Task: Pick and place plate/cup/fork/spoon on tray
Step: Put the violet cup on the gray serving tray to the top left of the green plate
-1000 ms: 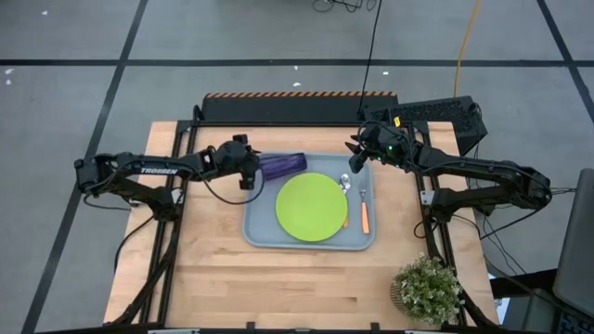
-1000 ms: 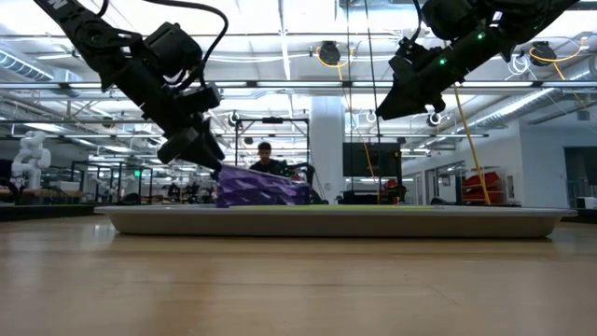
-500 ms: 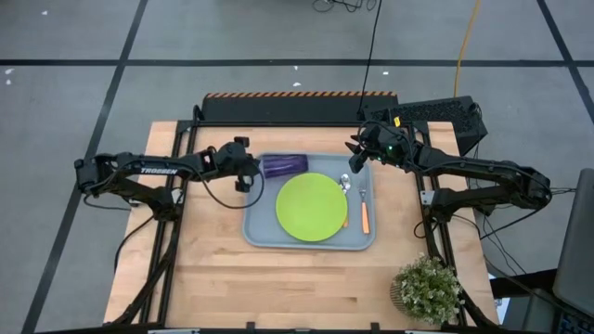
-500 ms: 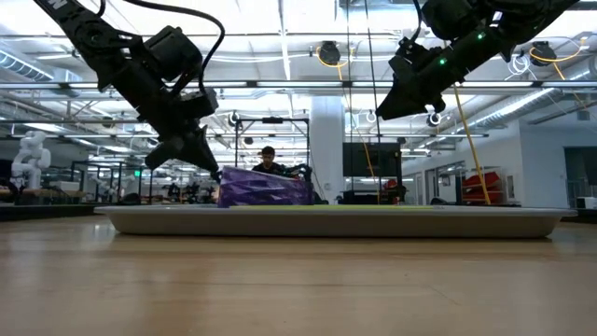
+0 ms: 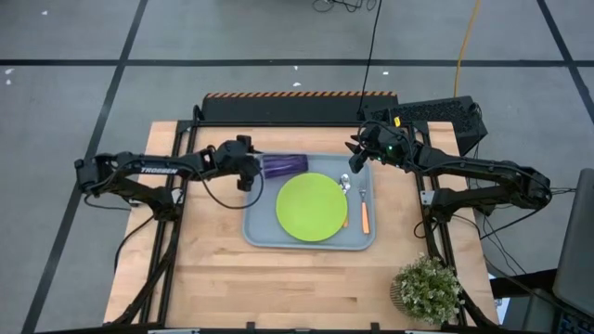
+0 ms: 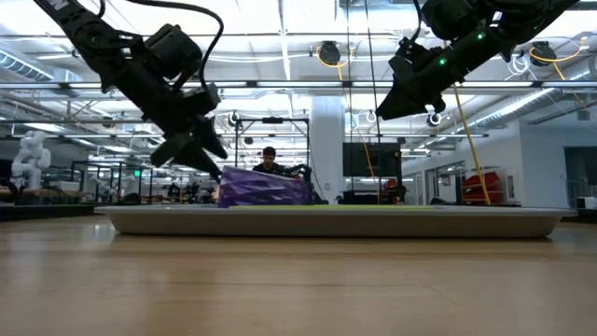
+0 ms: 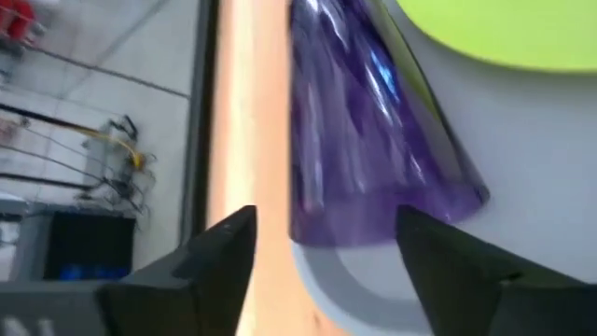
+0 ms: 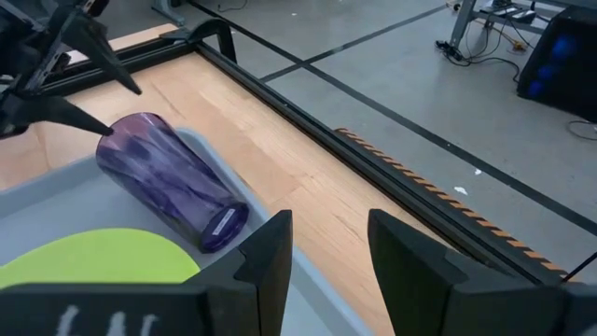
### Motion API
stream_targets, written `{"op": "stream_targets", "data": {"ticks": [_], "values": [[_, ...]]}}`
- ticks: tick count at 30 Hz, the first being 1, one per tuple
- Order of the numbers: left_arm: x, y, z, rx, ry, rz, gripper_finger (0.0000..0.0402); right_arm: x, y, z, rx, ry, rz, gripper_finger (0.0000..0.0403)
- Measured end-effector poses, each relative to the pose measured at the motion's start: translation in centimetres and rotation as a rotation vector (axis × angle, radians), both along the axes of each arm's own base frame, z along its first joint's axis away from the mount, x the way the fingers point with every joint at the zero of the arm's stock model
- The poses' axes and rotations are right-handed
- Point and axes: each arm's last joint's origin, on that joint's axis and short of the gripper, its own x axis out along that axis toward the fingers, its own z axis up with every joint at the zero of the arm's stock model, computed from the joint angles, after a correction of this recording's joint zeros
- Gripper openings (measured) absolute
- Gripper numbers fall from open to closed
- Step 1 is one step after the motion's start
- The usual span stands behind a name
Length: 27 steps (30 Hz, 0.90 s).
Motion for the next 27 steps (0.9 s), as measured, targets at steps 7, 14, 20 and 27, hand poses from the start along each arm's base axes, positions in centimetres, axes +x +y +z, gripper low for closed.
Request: {"op": "stream_targets", "data": {"ticks": [7,14,20,27], "values": [[1.5,0.7,-2.0,0.091,0.049,-0.072,0.03,0.0,0.0,0.0,0.001,-0.001,0.002,0.0134],[2.9,1.6,-3.4,0.248,0.064,-0.088,0.0275,0.0,0.0,0.0,-0.004,0.003,0.004,0.0134],[3.1,1.8,-2.9,0.301,0.023,-0.047,0.017,0.0,0.0,0.0,-0.018,0.015,0.011,0.0134],[3.0,1.8,-3.1,0.296,0.051,-0.006,0.0015,0.0,0.0,0.0,-0.02,0.016,0.012,0.0134]]}}
